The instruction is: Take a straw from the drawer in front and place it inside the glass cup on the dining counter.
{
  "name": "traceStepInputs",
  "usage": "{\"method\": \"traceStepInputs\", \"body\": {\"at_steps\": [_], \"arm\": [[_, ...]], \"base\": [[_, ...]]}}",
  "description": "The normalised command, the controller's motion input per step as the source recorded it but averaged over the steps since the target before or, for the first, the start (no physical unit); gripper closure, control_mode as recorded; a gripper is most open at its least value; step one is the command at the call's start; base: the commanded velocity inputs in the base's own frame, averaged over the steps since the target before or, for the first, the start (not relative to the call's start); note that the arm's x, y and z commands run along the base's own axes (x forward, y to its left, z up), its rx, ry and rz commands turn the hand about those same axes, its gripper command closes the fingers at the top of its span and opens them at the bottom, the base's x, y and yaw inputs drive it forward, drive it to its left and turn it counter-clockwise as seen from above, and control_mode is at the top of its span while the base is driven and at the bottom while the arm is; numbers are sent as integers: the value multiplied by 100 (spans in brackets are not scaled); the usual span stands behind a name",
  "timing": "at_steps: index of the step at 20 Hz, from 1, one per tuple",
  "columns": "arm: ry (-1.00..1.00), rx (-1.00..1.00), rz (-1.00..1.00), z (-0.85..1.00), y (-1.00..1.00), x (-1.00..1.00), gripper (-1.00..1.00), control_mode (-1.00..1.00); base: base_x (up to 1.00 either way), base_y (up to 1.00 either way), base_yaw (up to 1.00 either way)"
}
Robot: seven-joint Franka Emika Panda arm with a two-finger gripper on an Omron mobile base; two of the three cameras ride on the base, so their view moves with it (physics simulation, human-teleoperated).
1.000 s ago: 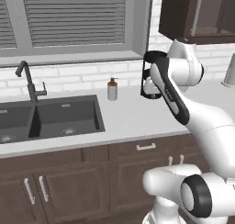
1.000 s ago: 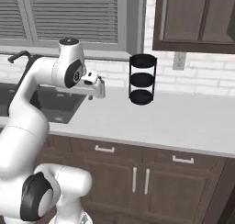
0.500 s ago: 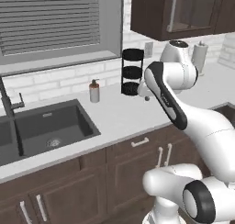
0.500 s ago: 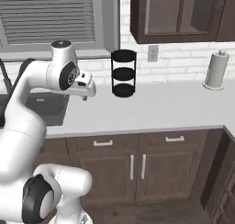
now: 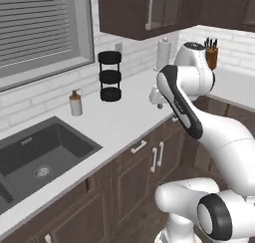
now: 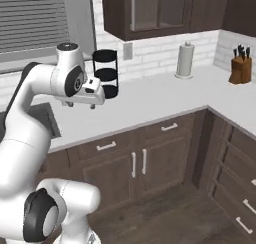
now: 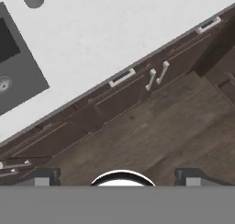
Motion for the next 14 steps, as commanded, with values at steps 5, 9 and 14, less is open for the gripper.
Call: {"method": "traceStepInputs", "body": {"at_steps": [5,9,14], "arm": [[0,0,0,0,0,0,-100,100],[0,0,0,0,0,0,-100,100],[0,0,0,0,0,0,-100,100]], "base": [[-22,86,-51],[-5,61,-46],[0,54,-45]]}}
